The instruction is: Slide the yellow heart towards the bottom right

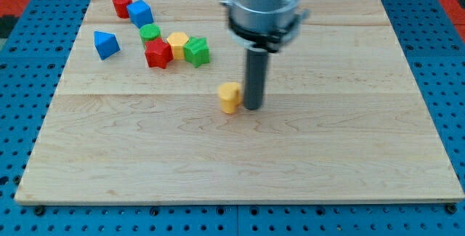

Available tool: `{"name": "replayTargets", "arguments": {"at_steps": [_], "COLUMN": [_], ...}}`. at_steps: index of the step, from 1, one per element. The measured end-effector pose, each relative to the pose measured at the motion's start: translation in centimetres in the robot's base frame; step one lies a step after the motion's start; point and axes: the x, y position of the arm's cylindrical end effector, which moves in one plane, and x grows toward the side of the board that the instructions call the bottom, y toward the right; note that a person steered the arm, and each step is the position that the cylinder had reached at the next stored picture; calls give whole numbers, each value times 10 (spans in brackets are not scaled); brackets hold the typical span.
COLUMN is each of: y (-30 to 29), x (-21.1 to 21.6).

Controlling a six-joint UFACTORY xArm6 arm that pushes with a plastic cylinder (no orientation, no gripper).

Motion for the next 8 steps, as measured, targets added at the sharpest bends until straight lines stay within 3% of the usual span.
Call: {"name": "replayTargets", "arguments": {"at_steps": [2, 3, 5, 6, 7, 8], "y": [-4, -61, -49, -63, -109, -118], "x": [-52, -24, 18, -38, -47, -25]}}
